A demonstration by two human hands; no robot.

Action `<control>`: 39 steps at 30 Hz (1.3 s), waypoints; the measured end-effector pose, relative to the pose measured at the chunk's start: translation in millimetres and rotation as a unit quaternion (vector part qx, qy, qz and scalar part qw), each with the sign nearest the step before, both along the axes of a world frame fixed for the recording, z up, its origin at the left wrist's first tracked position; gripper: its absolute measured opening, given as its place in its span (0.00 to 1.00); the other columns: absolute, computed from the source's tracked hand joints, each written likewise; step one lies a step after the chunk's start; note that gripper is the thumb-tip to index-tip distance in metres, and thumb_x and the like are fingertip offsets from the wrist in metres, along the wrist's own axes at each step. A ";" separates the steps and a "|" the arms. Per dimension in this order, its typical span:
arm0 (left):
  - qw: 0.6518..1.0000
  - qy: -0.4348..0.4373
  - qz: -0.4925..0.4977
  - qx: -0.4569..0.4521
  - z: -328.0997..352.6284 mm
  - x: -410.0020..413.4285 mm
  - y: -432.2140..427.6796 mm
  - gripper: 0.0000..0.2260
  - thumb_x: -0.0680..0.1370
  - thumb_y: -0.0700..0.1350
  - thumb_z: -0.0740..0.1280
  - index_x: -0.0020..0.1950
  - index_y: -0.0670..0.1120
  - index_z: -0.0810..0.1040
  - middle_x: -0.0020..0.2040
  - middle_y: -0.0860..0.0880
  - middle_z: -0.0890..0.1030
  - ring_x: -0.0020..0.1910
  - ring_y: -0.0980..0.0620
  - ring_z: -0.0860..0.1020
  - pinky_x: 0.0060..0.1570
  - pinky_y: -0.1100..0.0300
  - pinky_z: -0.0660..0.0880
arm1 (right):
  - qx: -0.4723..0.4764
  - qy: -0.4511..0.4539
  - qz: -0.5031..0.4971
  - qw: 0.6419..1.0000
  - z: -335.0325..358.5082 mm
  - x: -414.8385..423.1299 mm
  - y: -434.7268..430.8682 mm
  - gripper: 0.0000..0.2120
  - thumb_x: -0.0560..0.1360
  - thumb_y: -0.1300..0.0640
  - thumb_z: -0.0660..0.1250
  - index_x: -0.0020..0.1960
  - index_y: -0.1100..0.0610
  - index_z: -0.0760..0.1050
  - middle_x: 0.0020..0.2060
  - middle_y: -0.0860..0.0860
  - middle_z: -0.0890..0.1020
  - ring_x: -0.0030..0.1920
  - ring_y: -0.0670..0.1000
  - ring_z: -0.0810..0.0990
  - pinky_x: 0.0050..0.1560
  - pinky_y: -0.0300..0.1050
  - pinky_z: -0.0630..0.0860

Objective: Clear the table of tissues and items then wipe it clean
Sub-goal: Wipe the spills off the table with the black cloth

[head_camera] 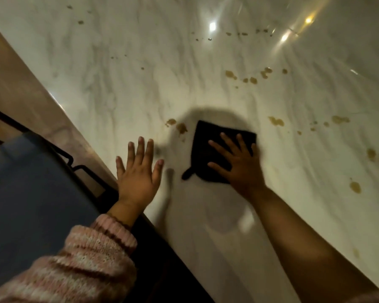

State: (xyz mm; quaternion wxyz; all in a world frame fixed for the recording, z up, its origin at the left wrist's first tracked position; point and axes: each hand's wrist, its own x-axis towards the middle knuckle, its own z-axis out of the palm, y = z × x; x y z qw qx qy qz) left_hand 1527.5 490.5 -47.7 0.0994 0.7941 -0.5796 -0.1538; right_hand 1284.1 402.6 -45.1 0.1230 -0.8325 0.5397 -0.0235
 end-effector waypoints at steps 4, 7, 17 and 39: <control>1.000 0.002 -0.005 -0.004 0.3 6.4 1.6 0.32 0.74 0.64 0.34 0.77 0.55 0.43 0.77 0.54 0.42 0.74 0.56 0.37 0.72 0.45 0.38 | 0.004 0.017 -0.166 0.986 1.3 -3.0 -64.5 0.32 0.72 0.28 0.47 0.74 0.35 0.48 0.77 0.43 0.50 0.76 0.57 0.44 0.71 0.66 0.42; 1.000 -0.003 0.004 -0.003 -0.1 21.7 1.5 0.33 0.74 0.65 0.35 0.77 0.55 0.45 0.77 0.55 0.44 0.74 0.57 0.37 0.72 0.45 0.39 | 0.033 0.026 -0.173 0.984 2.4 62.7 -89.7 0.29 0.76 0.31 0.48 0.74 0.35 0.46 0.77 0.44 0.46 0.76 0.60 0.40 0.70 0.68 0.39; 1.000 0.019 0.006 -0.003 1.0 46.9 -2.0 0.33 0.74 0.66 0.34 0.77 0.55 0.46 0.77 0.55 0.42 0.75 0.54 0.36 0.71 0.46 0.36 | -0.012 0.008 -0.113 0.993 0.3 42.1 -88.7 0.32 0.71 0.28 0.48 0.73 0.35 0.53 0.76 0.43 0.53 0.76 0.57 0.47 0.72 0.63 0.42; 0.995 0.084 0.026 -0.037 12.6 51.8 23.2 0.37 0.71 0.67 0.36 0.77 0.53 0.47 0.78 0.53 0.51 0.77 0.53 0.47 0.72 0.45 0.39 | 0.029 0.039 0.032 0.998 4.0 126.1 -41.1 0.28 0.76 0.33 0.50 0.73 0.33 0.47 0.77 0.42 0.46 0.76 0.59 0.40 0.71 0.68 0.39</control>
